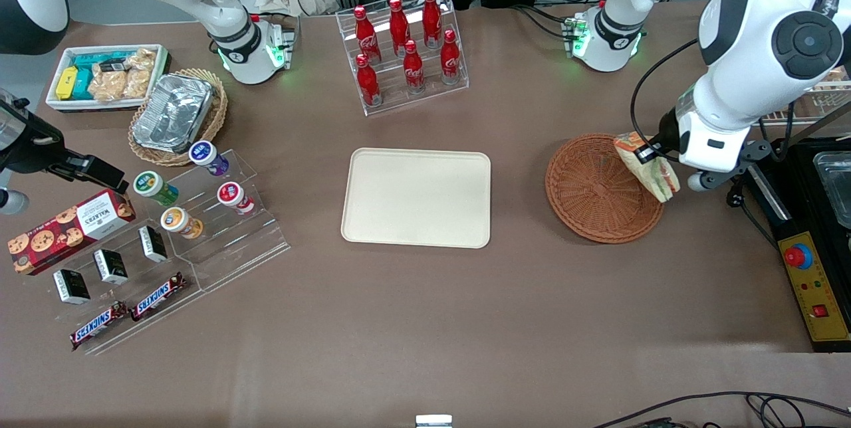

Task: Place sandwich from basket to tray
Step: 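Lift the sandwich and carry it with the left gripper to the cream tray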

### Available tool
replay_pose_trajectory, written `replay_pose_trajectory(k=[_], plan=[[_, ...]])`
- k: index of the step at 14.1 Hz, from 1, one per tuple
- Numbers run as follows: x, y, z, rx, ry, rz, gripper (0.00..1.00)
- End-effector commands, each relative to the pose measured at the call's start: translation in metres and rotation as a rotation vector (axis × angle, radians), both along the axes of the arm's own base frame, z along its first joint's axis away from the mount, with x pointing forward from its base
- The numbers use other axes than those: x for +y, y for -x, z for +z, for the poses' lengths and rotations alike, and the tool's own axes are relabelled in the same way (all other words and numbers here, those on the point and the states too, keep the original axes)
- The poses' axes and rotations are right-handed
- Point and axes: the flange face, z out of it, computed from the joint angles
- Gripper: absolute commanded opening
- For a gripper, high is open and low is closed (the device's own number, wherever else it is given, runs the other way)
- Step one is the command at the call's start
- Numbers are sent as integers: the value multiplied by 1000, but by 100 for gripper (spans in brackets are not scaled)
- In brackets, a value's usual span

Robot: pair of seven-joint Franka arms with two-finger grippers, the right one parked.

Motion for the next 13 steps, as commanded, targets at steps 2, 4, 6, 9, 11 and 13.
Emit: replay_pose_trajectory(k=[2,4,6,9,11,13], plan=[[-31,-1,8,7,-14,-89,0],[-64,9,14,-8,-8,-159,0],[-88,13,10,-30,0,-205,0],[-149,20,-25,-19,17,-317,0],[-179,17,-45,-58,55,-358,0],[-217,23,-68,-100,81,-410,0]])
